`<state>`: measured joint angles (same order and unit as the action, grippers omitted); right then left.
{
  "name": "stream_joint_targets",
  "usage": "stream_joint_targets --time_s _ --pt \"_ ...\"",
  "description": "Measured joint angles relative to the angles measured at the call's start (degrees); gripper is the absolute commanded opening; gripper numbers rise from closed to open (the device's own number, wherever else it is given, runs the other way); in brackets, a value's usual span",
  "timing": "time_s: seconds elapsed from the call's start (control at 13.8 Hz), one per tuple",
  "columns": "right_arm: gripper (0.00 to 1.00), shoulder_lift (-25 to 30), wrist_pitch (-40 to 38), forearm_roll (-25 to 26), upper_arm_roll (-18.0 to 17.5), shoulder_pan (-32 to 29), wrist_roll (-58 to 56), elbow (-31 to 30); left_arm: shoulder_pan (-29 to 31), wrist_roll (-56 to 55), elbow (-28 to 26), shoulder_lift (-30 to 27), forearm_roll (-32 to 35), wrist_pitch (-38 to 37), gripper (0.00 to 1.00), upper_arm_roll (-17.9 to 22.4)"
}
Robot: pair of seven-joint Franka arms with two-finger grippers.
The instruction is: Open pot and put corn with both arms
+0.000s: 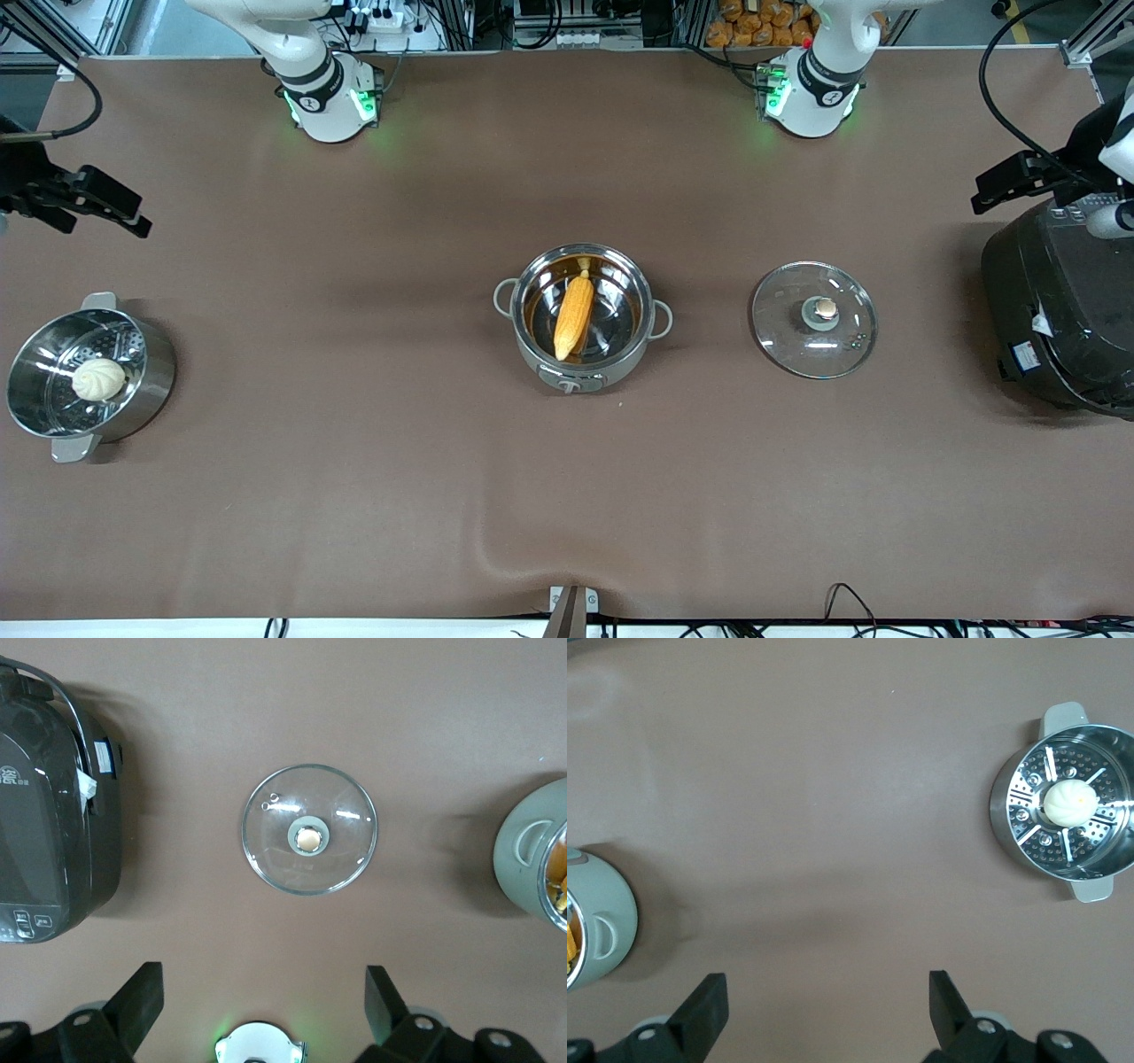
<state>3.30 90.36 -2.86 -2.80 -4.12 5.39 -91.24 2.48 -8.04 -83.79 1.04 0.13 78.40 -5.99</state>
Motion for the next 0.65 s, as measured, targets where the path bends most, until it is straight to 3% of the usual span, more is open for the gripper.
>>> stream_joint_targets --time_s 0.65 --pt "1.00 0.02 -0.02 -0.07 0.12 -0.31 0.00 0.01 -1.46 4.64 0.53 -0.03 -0.01 -0.48 1.00 0.34"
